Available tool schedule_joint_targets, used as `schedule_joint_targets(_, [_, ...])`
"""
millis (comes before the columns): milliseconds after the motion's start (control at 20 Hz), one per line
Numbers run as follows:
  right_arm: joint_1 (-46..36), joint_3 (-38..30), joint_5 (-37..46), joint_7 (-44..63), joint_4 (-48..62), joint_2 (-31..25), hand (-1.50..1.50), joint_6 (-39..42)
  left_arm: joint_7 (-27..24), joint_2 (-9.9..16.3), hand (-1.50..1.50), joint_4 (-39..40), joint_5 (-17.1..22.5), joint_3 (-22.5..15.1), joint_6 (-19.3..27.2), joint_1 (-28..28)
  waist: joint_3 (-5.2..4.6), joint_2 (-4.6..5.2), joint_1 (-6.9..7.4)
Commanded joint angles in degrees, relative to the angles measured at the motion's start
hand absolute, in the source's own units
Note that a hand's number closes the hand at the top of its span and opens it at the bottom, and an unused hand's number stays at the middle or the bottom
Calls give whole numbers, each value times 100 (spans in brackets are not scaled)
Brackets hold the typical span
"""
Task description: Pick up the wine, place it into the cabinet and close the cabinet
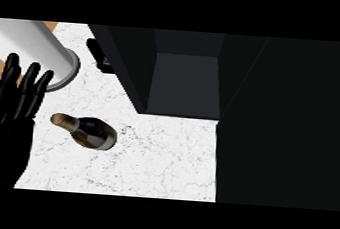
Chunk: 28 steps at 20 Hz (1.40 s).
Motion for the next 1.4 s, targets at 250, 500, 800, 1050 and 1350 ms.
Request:
schedule_joint_targets(250, [933, -69, -606, -264, -622, -46, -150, 457, -169, -317, -150, -43, -2137, -1182, 2245, 575, -165, -46, -223])
schedule_joint_targets(500, [1297, 571, -1052, 329, -809, -271, -150, 1108, 323, -321, -150, 295, -876, -2530, 3824, -32, -170, -35, -294])
schedule_joint_targets(800, [1524, 546, -1218, 1327, -2097, -356, -150, 941, 738, -323, -150, 483, -1386, -3245, 4781, -495, -173, -27, -208])
schedule_joint_targets(1050, [792, 476, -1342, 2276, -2333, -344, -150, 571, 1549, -323, -150, 540, -2141, -3798, 5470, -1067, -173, -24, -174])
schedule_joint_targets(1350, [602, 190, -1564, 2588, -2389, -408, -150, 567, 2392, -323, -150, -135, -2864, -3811, 5478, -997, -173, -31, -162])
